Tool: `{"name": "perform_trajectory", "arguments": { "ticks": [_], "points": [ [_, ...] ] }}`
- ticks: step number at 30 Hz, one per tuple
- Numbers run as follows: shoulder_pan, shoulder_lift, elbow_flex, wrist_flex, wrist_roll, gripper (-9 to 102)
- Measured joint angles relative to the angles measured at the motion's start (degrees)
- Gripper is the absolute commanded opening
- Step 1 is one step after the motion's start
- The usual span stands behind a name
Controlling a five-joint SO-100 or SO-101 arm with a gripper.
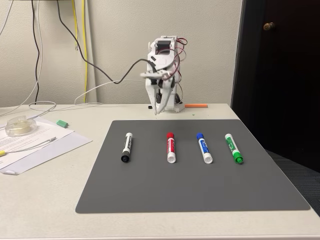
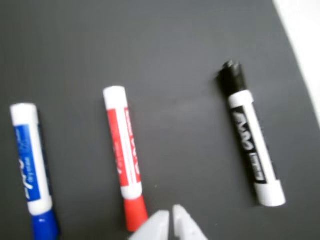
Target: Pick up the red marker.
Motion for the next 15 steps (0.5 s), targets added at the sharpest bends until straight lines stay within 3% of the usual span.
{"name": "perform_trajectory", "arguments": {
  "ticks": [15],
  "points": [
    [-3.3, -13.3, -13.0, 6.0, -1.3, 0]
  ]
}}
